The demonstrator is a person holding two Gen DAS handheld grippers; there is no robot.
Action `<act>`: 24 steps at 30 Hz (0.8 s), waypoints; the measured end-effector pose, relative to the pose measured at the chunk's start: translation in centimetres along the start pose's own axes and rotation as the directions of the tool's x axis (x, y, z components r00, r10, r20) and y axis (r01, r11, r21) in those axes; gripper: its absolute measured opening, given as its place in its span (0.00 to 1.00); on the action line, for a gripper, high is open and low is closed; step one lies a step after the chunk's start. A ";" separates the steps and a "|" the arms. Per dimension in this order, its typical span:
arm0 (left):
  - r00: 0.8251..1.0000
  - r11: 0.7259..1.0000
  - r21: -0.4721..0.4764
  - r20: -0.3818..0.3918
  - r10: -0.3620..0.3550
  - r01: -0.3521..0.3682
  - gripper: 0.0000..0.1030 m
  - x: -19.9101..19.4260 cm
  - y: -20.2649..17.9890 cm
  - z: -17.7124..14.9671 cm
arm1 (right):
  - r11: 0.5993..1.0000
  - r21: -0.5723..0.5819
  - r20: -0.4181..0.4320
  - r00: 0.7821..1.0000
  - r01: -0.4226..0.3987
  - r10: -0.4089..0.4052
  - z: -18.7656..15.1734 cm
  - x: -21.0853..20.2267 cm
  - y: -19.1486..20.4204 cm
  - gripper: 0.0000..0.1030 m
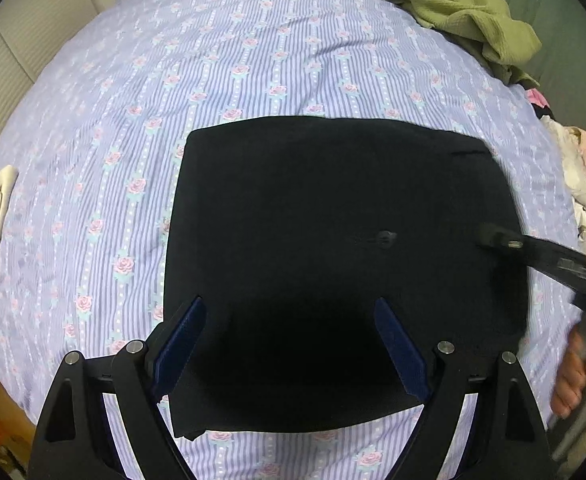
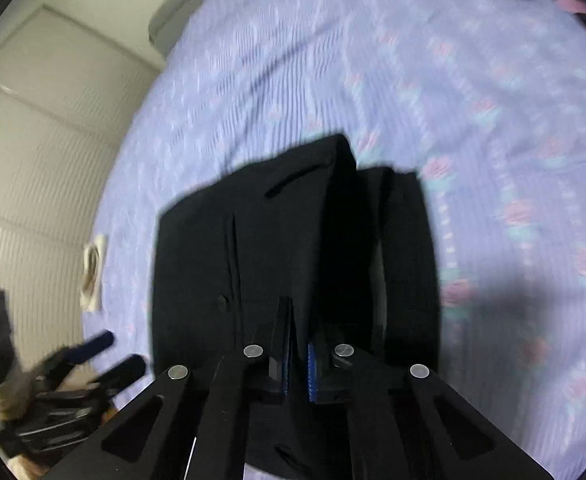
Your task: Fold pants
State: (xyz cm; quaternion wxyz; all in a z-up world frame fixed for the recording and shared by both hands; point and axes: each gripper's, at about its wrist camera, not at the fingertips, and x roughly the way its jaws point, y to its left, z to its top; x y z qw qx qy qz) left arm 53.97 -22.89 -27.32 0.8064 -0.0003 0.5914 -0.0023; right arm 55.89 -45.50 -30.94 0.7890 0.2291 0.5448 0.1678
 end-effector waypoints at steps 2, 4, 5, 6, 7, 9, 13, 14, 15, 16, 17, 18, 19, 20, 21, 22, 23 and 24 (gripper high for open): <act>1.000 1.000 0.001 0.002 0.004 -0.004 0.84 0.0 0.1 0.0 | 1.000 0.022 0.056 0.998 0.022 -0.023 -0.7 -2.0 -0.3 0.06; 1.000 1.000 0.009 -0.002 0.008 -0.008 0.84 0.3 -0.1 -0.1 | 0.997 0.046 0.049 0.996 0.070 -0.072 -1.2 -1.5 -1.9 0.06; 1.000 1.000 0.015 -0.010 0.015 -0.015 0.84 0.5 -0.3 -0.1 | 0.995 0.068 0.024 0.996 0.079 -0.081 -1.2 -0.6 -2.8 0.07; 1.000 1.000 0.021 -0.015 0.023 -0.023 0.84 0.6 -0.5 -0.2 | 0.992 0.091 -0.010 0.996 0.092 -0.092 -1.3 0.3 -3.6 0.11; 1.000 0.999 0.025 -0.014 0.026 -0.026 0.84 0.6 -0.6 -0.2 | 0.989 0.092 -0.034 0.993 0.118 -0.116 -1.2 0.8 -4.0 0.18; 0.999 0.999 0.032 -0.007 0.039 -0.039 0.84 0.5 -0.9 -0.3 | 0.974 0.023 -0.022 0.974 0.225 -0.225 -1.0 0.5 -3.3 0.42; 0.999 0.998 0.042 0.004 0.053 -0.053 0.84 0.1 -0.7 -1.0 | 0.954 -0.008 0.074 0.951 0.301 -0.299 -1.6 -2.5 -2.0 0.67; 0.999 0.998 0.038 0.005 0.054 -0.054 0.84 0.1 -0.4 -1.1 | 0.960 -0.005 0.077 0.957 0.281 -0.280 -2.4 -3.2 -1.9 0.67; 0.998 0.998 0.034 0.006 0.056 -0.056 0.84 0.1 -0.3 -1.3 | 0.962 -0.007 0.070 0.960 0.272 -0.271 -3.0 -3.8 -1.9 0.67; 0.998 0.998 0.030 0.008 0.059 -0.060 0.84 0.1 -0.1 -1.6 | 0.964 -0.013 0.065 0.962 0.267 -0.266 -3.8 -4.1 -2.3 0.67; 0.998 0.997 0.027 0.007 0.067 -0.067 0.84 0.2 0.2 -2.0 | 0.965 -0.023 0.057 0.964 0.262 -0.260 -4.6 -4.2 -2.2 0.67; 0.997 0.997 0.028 0.005 0.077 -0.077 0.84 0.3 0.3 -2.4 | 0.965 -0.032 0.049 0.965 0.261 -0.259 -5.7 -4.2 -2.2 0.67; 0.996 0.996 0.031 -0.002 0.088 -0.088 0.84 0.4 0.5 -3.1 | 0.966 -0.026 0.039 0.966 0.258 -0.257 -6.6 -4.2 -2.5 0.67; 0.996 0.995 0.036 -0.007 0.093 -0.093 0.84 0.6 0.6 -3.5 | 0.968 -0.017 0.030 0.968 0.251 -0.250 -7.5 -4.5 -2.9 0.68; 0.995 0.994 0.046 -0.015 0.101 -0.100 0.84 0.8 0.8 -4.1 | 0.972 -0.001 0.019 0.972 0.235 -0.235 -8.2 -4.3 -3.4 0.68; 0.994 0.993 0.053 -0.022 0.112 -0.110 0.84 1.0 0.9 -4.6 | 0.975 0.016 0.017 0.975 0.223 -0.223 -8.6 -4.1 -3.9 0.68; 0.993 0.992 0.055 -0.025 0.119 -0.118 0.84 1.1 1.1 -4.9 | 0.977 0.033 0.018 0.977 0.211 -0.212 -8.8 -3.9 -4.4 0.68; 0.992 0.991 0.054 -0.030 0.126 -0.124 0.84 1.3 1.2 -5.3 | 0.980 0.055 0.024 0.981 0.193 -0.195 -8.8 -3.5 -5.0 0.68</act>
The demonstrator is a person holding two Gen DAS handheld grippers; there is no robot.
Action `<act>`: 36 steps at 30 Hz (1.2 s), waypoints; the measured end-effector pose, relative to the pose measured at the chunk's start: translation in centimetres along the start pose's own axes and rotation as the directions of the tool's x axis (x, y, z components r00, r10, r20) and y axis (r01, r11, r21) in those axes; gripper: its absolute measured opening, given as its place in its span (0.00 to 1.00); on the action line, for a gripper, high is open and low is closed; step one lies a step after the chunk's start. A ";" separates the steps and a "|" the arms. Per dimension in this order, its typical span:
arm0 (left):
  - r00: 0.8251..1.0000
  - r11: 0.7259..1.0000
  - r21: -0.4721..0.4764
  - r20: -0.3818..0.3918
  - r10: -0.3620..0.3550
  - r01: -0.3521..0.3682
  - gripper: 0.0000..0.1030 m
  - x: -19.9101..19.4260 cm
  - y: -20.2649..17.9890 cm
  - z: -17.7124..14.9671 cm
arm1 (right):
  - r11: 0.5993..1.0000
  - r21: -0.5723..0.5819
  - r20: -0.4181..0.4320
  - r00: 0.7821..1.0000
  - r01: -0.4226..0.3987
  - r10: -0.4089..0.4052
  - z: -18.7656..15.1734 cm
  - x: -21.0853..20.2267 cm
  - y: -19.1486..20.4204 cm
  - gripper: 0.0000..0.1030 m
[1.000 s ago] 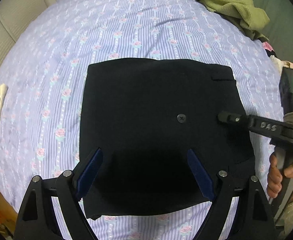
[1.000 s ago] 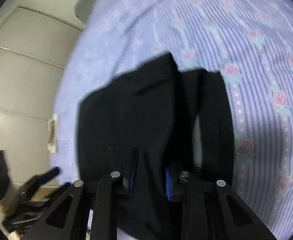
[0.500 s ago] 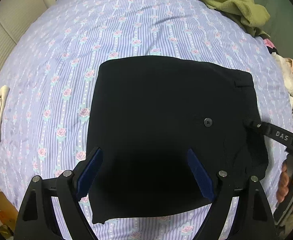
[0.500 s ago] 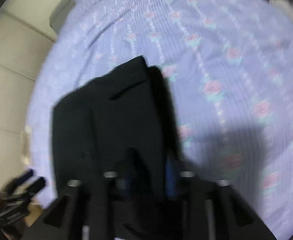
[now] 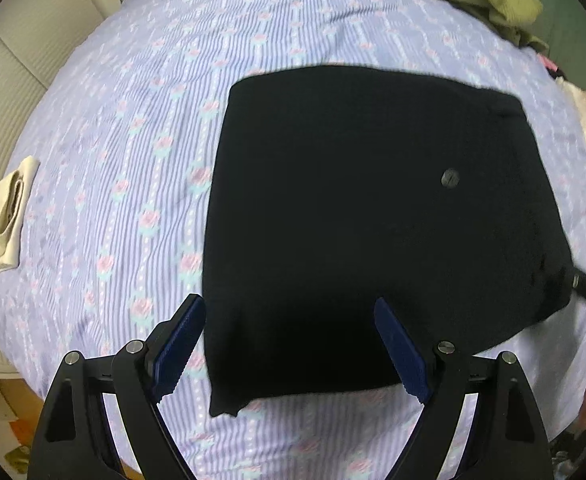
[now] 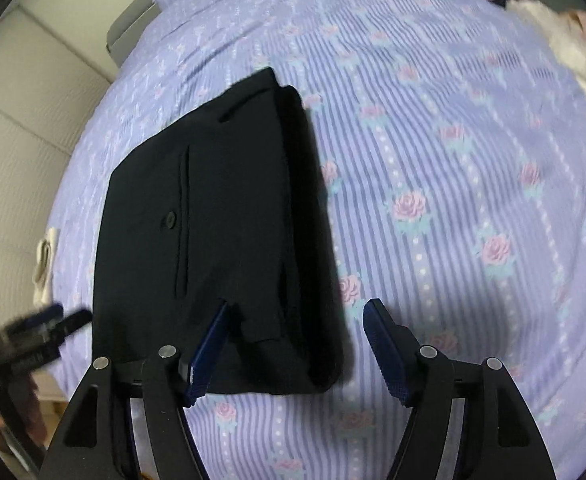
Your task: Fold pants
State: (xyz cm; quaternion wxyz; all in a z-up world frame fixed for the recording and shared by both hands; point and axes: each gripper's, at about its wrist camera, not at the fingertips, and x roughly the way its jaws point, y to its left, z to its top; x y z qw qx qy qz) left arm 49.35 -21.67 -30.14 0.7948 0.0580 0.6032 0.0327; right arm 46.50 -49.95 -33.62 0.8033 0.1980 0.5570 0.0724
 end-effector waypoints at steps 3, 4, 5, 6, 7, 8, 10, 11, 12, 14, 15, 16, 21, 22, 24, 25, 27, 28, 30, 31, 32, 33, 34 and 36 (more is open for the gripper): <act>1.000 1.000 -0.008 -0.025 0.006 -0.007 0.84 0.7 0.1 -0.6 | 0.997 0.060 0.006 0.999 -0.049 0.048 0.9 1.7 -1.2 0.68; 1.000 1.000 -0.007 -0.027 0.007 -0.008 0.84 0.9 0.0 -0.7 | 0.996 0.072 0.010 0.998 -0.061 0.060 0.9 2.0 -1.5 0.68; 1.000 1.000 -0.006 -0.026 0.009 -0.009 0.84 1.0 -0.2 -0.8 | 0.994 0.078 0.011 0.997 -0.073 0.073 1.0 2.3 -1.5 0.68; 1.000 1.000 -0.005 -0.024 0.009 -0.009 0.84 1.1 -0.3 -0.8 | 0.991 0.082 0.014 0.994 -0.107 0.106 1.2 2.9 -1.6 0.68; 1.000 1.000 -0.003 -0.022 0.009 -0.009 0.84 1.1 -0.5 -0.7 | 0.989 0.080 0.013 0.992 -0.127 0.126 1.4 3.4 -1.5 0.68; 1.000 1.000 -0.004 -0.019 0.009 -0.009 0.84 1.1 -0.5 -0.6 | 0.987 0.079 0.010 0.990 -0.138 0.138 1.4 3.8 -1.5 0.69; 1.000 1.000 -0.005 -0.008 0.009 -0.009 0.84 0.9 -0.7 -0.6 | 0.978 0.086 0.009 0.982 -0.190 0.190 1.4 4.8 -1.7 0.78; 1.000 1.000 -0.003 -0.004 0.008 -0.008 0.84 0.9 -0.7 -0.5 | 0.972 0.095 0.012 0.977 -0.215 0.215 1.3 5.0 -1.9 0.80; 1.000 1.000 0.000 -0.002 0.008 -0.008 0.84 0.8 -0.8 -0.5 | 0.967 0.099 0.011 0.972 -0.236 0.236 1.2 5.1 -2.0 0.80; 1.000 1.000 0.005 0.005 0.009 -0.009 0.84 0.7 -0.9 -0.5 | 0.939 0.107 -0.038 0.942 -0.327 0.332 0.3 4.9 -1.8 0.80; 1.000 1.000 0.006 0.007 0.007 -0.007 0.84 0.7 -0.9 -0.6 | 0.923 0.113 -0.055 0.925 -0.368 0.375 -0.3 4.7 -1.8 0.80; 1.000 1.000 0.008 0.006 0.007 -0.007 0.84 0.7 -0.9 -0.7 | 0.917 0.092 -0.063 0.917 -0.387 0.393 -0.8 4.5 -1.5 0.80; 1.000 1.000 0.022 -0.003 0.006 -0.006 0.84 0.6 -1.2 -1.0 | 0.885 0.175 -0.087 0.889 -0.432 0.450 1.1 6.4 -2.5 0.79; 1.000 1.000 0.019 -0.003 0.005 -0.005 0.84 0.6 -1.2 -1.0 | 0.867 0.216 -0.077 0.877 -0.450 0.475 1.8 6.9 -2.9 0.79; 1.000 1.000 -0.002 -0.017 -0.025 0.025 0.84 0.8 -1.3 -1.0 | 0.840 0.266 -0.058 0.862 -0.473 0.504 2.6 7.5 -3.2 0.79; 0.999 0.999 -0.018 -0.022 -0.044 0.044 0.84 1.0 -1.2 -1.0 | 0.837 0.269 -0.054 0.860 -0.477 0.508 2.7 7.7 -3.2 0.79; 0.996 0.995 -0.064 -0.038 -0.080 0.078 0.84 1.1 -0.9 -0.9 | 0.845 0.239 -0.050 0.864 -0.477 0.502 2.4 7.2 -2.6 0.78; 0.994 0.992 -0.085 -0.043 -0.096 0.092 0.84 1.2 -0.7 -0.9 | 0.843 0.225 -0.059 0.857 -0.488 0.512 2.1 6.9 -2.2 0.75; 0.993 0.988 -0.109 -0.045 -0.113 0.108 0.84 1.1 -0.3 -0.9 | 0.818 0.218 -0.077 0.826 -0.533 0.559 1.5 5.9 -1.8 0.67; 0.992 0.988 -0.107 -0.042 -0.115 0.110 0.84 1.1 -0.3 -1.0 | 0.816 0.200 -0.075 0.821 -0.543 0.565 1.3 5.4 -1.7 0.66; 0.993 0.990 -0.094 -0.039 -0.112 0.108 0.84 1.0 -0.3 -1.1 | 0.832 0.180 -0.075 0.836 -0.525 0.544 1.4 5.2 -1.6 0.62; 0.994 0.992 -0.082 -0.038 -0.104 0.101 0.84 1.0 -0.3 -1.2 | 0.854 0.186 -0.086 0.858 -0.486 0.507 1.4 5.4 -1.8 0.59; 0.994 0.993 -0.075 -0.039 -0.099 0.096 0.84 0.9 -0.2 -1.4 | 0.866 0.225 -0.103 0.873 -0.447 0.477 1.5 6.2 -2.1 0.57; 0.995 0.992 -0.080 -0.034 -0.097 0.094 0.84 0.8 0.5 -1.5 | 0.869 0.288 -0.108 0.888 -0.401 0.446 1.8 7.1 -2.2 0.47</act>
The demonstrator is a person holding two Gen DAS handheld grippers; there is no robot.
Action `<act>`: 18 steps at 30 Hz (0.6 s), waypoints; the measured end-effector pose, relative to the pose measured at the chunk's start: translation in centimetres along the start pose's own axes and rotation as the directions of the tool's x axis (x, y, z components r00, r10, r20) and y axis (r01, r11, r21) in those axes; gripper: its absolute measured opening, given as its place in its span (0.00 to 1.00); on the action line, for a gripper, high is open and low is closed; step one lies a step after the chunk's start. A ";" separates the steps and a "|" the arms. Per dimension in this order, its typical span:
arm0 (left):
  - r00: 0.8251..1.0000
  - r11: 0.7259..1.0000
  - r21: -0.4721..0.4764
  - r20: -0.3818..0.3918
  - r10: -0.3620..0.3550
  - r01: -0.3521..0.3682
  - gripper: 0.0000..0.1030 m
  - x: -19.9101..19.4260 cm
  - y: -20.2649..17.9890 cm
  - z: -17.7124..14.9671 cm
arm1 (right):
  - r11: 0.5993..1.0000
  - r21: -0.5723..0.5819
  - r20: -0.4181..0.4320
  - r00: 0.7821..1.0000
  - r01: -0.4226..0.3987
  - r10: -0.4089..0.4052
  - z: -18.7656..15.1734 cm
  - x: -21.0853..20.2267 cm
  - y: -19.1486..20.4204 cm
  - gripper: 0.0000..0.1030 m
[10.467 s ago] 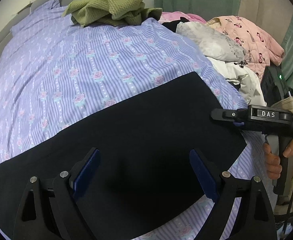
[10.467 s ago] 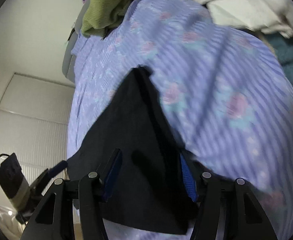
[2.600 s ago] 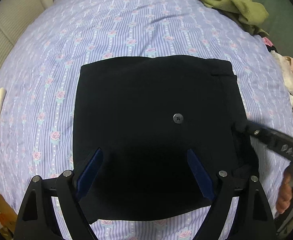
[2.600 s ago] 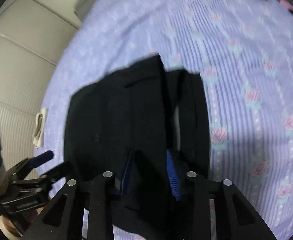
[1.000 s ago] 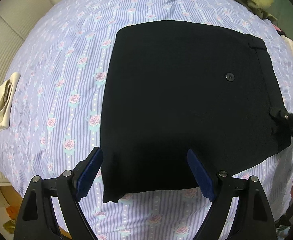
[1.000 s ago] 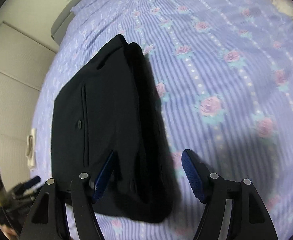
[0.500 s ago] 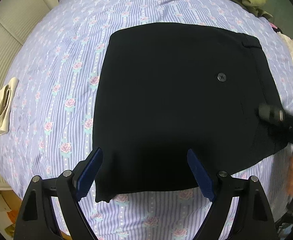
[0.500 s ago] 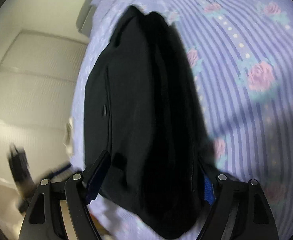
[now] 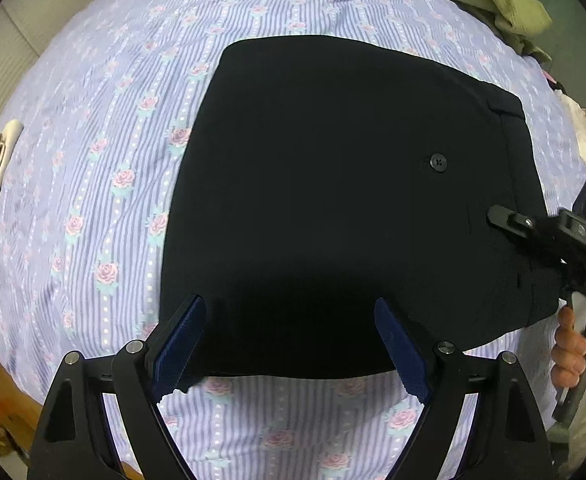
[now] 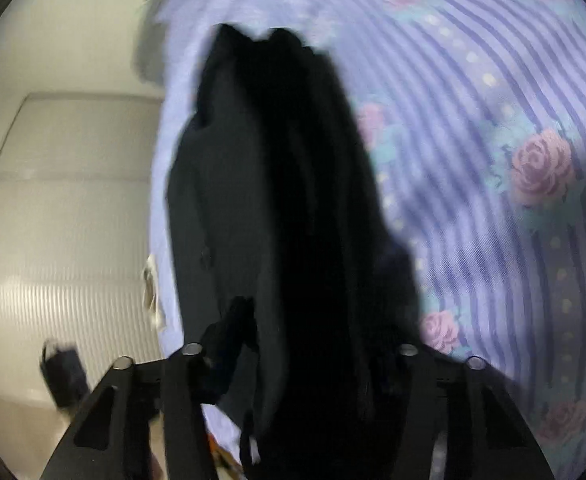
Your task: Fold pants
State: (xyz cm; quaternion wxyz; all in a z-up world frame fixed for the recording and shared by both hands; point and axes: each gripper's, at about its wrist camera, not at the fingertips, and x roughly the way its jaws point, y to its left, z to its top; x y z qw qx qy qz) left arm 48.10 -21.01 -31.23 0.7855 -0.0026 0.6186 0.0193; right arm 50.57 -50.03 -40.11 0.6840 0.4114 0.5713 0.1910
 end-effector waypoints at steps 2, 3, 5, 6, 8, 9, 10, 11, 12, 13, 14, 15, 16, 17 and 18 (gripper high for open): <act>1.000 1.000 -0.025 0.009 -0.005 0.006 0.84 -0.2 0.9 0.2 | 0.996 0.010 0.005 0.996 0.084 -0.084 0.1 0.2 1.1 0.40; 1.000 0.999 -0.039 0.011 -0.007 0.007 0.84 -0.3 1.5 0.3 | 0.989 -0.005 0.017 0.989 0.145 -0.145 -0.2 0.0 2.0 0.35; 1.000 0.997 -0.077 0.018 -0.016 0.017 0.84 -0.6 3.2 0.8 | 0.947 -0.067 0.065 0.949 0.313 -0.309 -0.8 -0.2 4.7 0.31; 1.000 0.995 -0.094 0.020 -0.022 0.024 0.84 -0.7 4.1 1.0 | 0.919 -0.096 0.096 0.922 0.383 -0.375 -1.1 -0.2 6.0 0.30; 0.999 0.989 -0.137 0.026 -0.045 0.048 0.84 -0.8 6.2 1.6 | 0.862 -0.145 0.149 0.872 0.486 -0.467 -1.7 0.4 8.1 0.30; 0.998 0.987 -0.150 0.028 -0.060 0.064 0.84 -0.8 7.4 2.0 | 0.818 -0.181 0.183 0.836 0.546 -0.517 -2.3 0.9 9.2 0.30; 0.997 0.985 -0.154 0.030 -0.073 0.077 0.84 -0.7 8.2 2.3 | 0.795 -0.196 0.196 0.818 0.574 -0.541 -2.6 1.2 9.5 0.30; 0.995 0.983 -0.153 0.033 -0.095 0.099 0.84 -0.5 9.2 2.7 | 0.774 -0.210 0.206 0.801 0.597 -0.562 -2.1 1.1 9.2 0.30; 0.992 0.981 -0.149 0.034 -0.121 0.125 0.84 -0.3 9.8 3.2 | 0.757 -0.223 0.214 0.788 0.614 -0.577 -2.2 1.4 9.4 0.30; 0.985 0.975 -0.137 0.037 -0.171 0.175 0.84 0.1 10.7 3.9 | 0.752 -0.228 0.214 0.785 0.619 -0.582 -1.9 1.3 10.0 0.30; 0.978 0.971 -0.120 0.037 -0.203 0.206 0.84 0.5 11.1 4.4 | 0.750 -0.229 0.214 0.784 0.621 -0.583 -1.6 1.2 9.9 0.30; 0.974 0.969 -0.098 0.033 -0.225 0.227 0.84 1.0 11.3 5.0 | 0.743 -0.234 0.214 0.779 0.627 -0.590 -1.6 1.4 9.9 0.30; 0.969 0.967 -0.062 0.025 -0.246 0.247 0.84 1.6 11.2 5.9 | 0.728 -0.247 0.220 0.768 0.640 -0.601 -1.6 1.9 10.1 0.30; 0.964 0.964 -0.022 0.018 -0.266 0.267 0.83 2.3 11.5 6.9 | 0.710 -0.260 0.229 0.756 0.654 -0.613 -1.5 3.1 9.9 0.31; 0.957 0.957 0.014 0.011 -0.290 0.289 0.83 2.9 11.3 7.6 | 0.687 -0.275 0.243 0.740 0.672 -0.627 -1.6 3.5 10.2 0.31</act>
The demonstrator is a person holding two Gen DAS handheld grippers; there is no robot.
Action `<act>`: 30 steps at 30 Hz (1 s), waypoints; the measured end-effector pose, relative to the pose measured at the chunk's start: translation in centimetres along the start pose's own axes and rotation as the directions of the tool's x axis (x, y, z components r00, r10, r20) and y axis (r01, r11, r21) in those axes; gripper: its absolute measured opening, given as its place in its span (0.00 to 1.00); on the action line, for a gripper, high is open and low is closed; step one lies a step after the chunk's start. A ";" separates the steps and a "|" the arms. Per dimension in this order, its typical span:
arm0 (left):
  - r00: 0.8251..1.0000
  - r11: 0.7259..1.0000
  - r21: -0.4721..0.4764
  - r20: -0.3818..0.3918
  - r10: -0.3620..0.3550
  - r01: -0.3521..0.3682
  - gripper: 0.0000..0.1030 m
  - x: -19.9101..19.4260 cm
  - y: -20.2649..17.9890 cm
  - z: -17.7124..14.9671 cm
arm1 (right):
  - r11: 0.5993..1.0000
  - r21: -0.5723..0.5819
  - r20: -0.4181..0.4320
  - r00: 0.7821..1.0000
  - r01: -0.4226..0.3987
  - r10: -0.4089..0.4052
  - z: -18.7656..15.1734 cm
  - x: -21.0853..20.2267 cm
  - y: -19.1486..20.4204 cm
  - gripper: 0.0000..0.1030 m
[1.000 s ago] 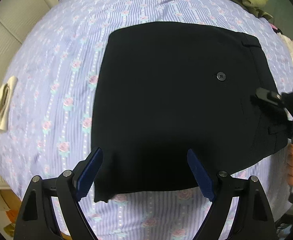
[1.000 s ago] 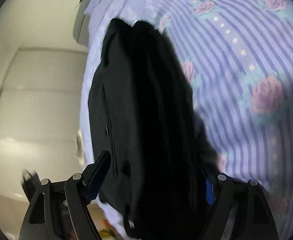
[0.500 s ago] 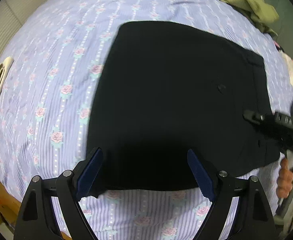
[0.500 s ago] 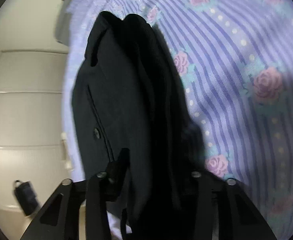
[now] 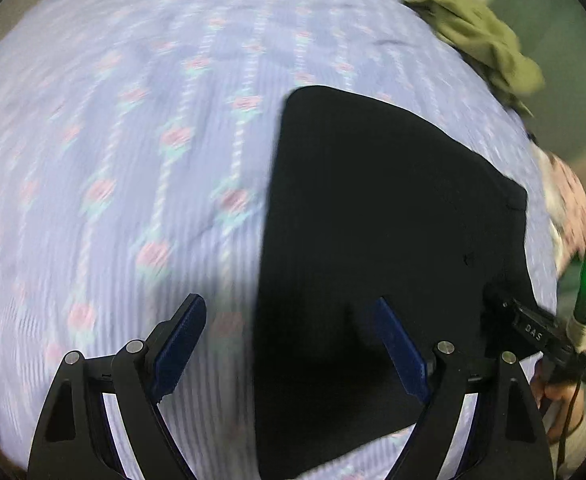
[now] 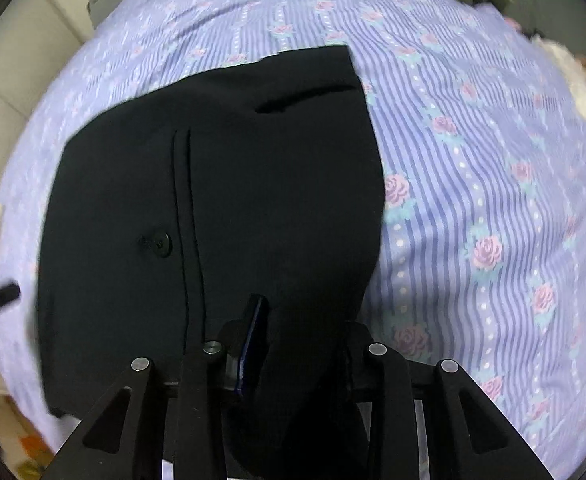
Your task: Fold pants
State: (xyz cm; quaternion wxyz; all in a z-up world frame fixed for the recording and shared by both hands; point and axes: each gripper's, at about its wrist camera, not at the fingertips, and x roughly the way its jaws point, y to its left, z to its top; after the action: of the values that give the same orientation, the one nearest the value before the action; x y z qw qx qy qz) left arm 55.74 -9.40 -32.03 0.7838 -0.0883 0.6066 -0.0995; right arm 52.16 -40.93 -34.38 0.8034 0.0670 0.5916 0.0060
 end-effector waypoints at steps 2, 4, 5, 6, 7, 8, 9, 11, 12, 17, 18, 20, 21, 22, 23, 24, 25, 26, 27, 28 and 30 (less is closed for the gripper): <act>0.999 0.999 0.027 -0.021 -0.027 0.027 0.82 1.3 -0.3 0.7 | 1.000 0.008 0.000 1.000 0.006 -0.006 0.1 0.2 0.1 0.31; 0.997 0.998 0.020 -0.053 -0.053 0.054 0.82 2.7 0.0 1.2 | 1.000 0.031 -0.008 1.000 -0.001 0.001 0.3 0.6 0.1 0.31; 0.995 0.998 0.005 -0.075 -0.068 0.069 0.82 3.6 0.0 1.3 | 0.999 0.039 -0.012 1.000 -0.002 0.002 0.5 0.7 0.0 0.32; 0.992 0.996 -0.015 -0.093 -0.085 0.084 0.82 4.3 0.2 1.2 | 0.999 0.042 -0.014 1.000 -0.001 0.001 0.6 0.8 0.1 0.32; 0.988 0.994 -0.042 -0.111 -0.103 0.098 0.80 4.9 0.5 1.2 | 0.999 0.041 -0.015 1.000 0.001 -0.001 0.7 0.8 0.1 0.32; 0.987 0.992 -0.067 -0.115 -0.114 0.107 0.73 5.2 0.8 1.0 | 0.999 0.037 -0.016 1.000 0.005 -0.004 0.8 0.9 0.2 0.32; 0.984 0.988 -0.083 -0.110 -0.138 0.129 0.64 4.9 0.8 0.9 | 0.999 0.030 -0.018 1.000 0.010 -0.010 0.9 0.9 0.3 0.32; 0.965 0.970 -0.064 -0.107 -0.241 0.235 0.47 3.2 -0.1 0.6 | 0.999 0.032 -0.023 1.000 0.009 -0.008 1.3 0.9 0.3 0.32; 0.956 0.960 -0.037 -0.095 -0.278 0.276 0.47 2.3 -0.5 0.6 | 0.999 0.041 -0.028 1.000 0.003 -0.002 1.4 1.0 0.2 0.32; 0.945 0.946 0.066 -0.101 -0.311 0.318 0.50 1.4 -1.8 0.8 | 0.999 0.042 -0.032 0.999 0.000 0.002 2.6 1.4 0.4 0.32; 0.949 0.956 0.016 -0.127 -0.289 0.294 0.51 2.8 -1.1 0.9 | 0.999 0.042 -0.030 1.000 -0.002 0.004 2.6 1.3 0.2 0.33; 0.949 0.965 -0.062 -0.178 -0.261 0.254 0.48 5.8 -0.5 1.6 | 0.999 0.048 -0.029 1.000 -0.005 0.006 2.6 1.3 0.0 0.33; 0.945 0.965 -0.082 -0.196 -0.261 0.250 0.48 6.6 -0.4 1.6 | 0.999 0.045 -0.028 1.000 -0.002 0.003 1.8 0.9 0.2 0.33; 0.950 0.970 -0.084 -0.202 -0.239 0.226 0.44 6.9 -0.7 1.7 | 0.999 0.041 -0.028 1.000 0.004 -0.003 1.5 0.7 0.3 0.33; 0.953 0.974 -0.077 -0.203 -0.224 0.212 0.38 6.9 -1.4 1.9 | 0.999 0.041 -0.027 1.000 0.006 -0.005 1.6 0.7 0.4 0.33; 0.958 0.978 -0.067 -0.199 -0.207 0.197 0.33 6.5 -1.8 2.0 | 0.999 0.044 -0.026 1.000 0.005 -0.004 1.6 0.5 0.5 0.33; 0.963 0.982 -0.057 -0.190 -0.190 0.182 0.22 5.6 -2.3 2.0 | 0.999 0.051 -0.025 1.000 0.000 0.001 1.7 0.3 0.5 0.33; 0.966 0.982 -0.055 -0.179 -0.187 0.180 0.16 5.2 -2.6 2.2 | 0.998 0.057 -0.025 1.000 -0.005 0.007 1.7 0.0 0.5 0.33; 0.970 0.983 -0.054 -0.162 -0.184 0.177 0.16 4.3 -2.9 2.1 | 0.998 0.059 -0.026 1.000 -0.007 0.009 1.7 -0.4 0.5 0.32; 0.973 0.985 -0.047 -0.151 -0.172 0.167 0.15 3.6 -3.2 2.1 | 0.998 0.060 -0.023 1.000 -0.007 0.008 2.0 -0.7 0.5 0.32; 0.985 0.993 0.008 -0.133 -0.112 0.114 0.15 2.2 -4.2 2.1 | 0.999 0.040 -0.008 1.000 0.010 -0.009 2.2 -1.8 1.2 0.29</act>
State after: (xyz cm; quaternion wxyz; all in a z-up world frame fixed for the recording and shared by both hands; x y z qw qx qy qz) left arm 58.13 -13.96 -32.53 0.7357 -0.1097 0.6504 -0.1541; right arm 53.77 -40.08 -31.86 0.7997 0.0802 0.5950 -0.0095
